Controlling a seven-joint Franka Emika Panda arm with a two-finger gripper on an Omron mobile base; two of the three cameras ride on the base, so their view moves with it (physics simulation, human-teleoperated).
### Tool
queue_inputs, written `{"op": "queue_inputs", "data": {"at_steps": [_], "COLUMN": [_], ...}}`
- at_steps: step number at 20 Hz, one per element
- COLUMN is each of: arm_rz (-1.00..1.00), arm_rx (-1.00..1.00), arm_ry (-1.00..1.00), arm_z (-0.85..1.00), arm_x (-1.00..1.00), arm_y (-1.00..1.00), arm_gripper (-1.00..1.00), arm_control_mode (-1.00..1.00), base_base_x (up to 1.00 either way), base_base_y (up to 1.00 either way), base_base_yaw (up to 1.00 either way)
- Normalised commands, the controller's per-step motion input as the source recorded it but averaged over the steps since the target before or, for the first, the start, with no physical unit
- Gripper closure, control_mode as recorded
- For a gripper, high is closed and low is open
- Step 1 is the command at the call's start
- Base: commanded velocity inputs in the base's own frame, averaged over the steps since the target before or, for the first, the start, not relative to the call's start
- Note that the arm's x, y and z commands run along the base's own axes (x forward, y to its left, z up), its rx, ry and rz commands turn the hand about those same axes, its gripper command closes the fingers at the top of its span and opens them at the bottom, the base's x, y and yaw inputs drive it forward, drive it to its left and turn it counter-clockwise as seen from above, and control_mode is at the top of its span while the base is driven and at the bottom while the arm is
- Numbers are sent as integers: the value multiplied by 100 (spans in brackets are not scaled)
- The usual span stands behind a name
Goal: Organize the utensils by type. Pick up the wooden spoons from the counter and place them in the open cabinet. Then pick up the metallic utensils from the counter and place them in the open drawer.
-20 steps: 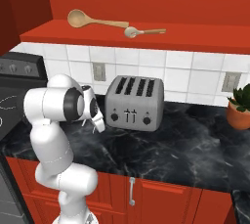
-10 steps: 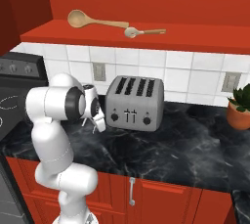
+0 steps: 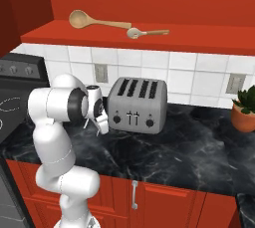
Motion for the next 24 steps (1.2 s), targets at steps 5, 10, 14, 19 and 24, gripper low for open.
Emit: {"op": "queue_inputs", "data": {"at_steps": [5,10,14,19,24], "arm_rz": [0,0,0,0,0], "arm_rx": [1,4,2,0,0], "arm_ry": [0,-6,-8,-8,-1], "arm_z": [-19,1,25,53,57], "arm_x": [-51,-59,-56,-52,-50], "arm_y": [0,0,2,0,1], "arm_gripper": [100,100,100,100,100], "arm_control_mode": [-100,-100,-100,-100,-100], "base_base_x": [0,0,0,0,0], "base_base_y": [0,0,0,0,0], "base_base_yaw": [0,0,0,0,0]}}
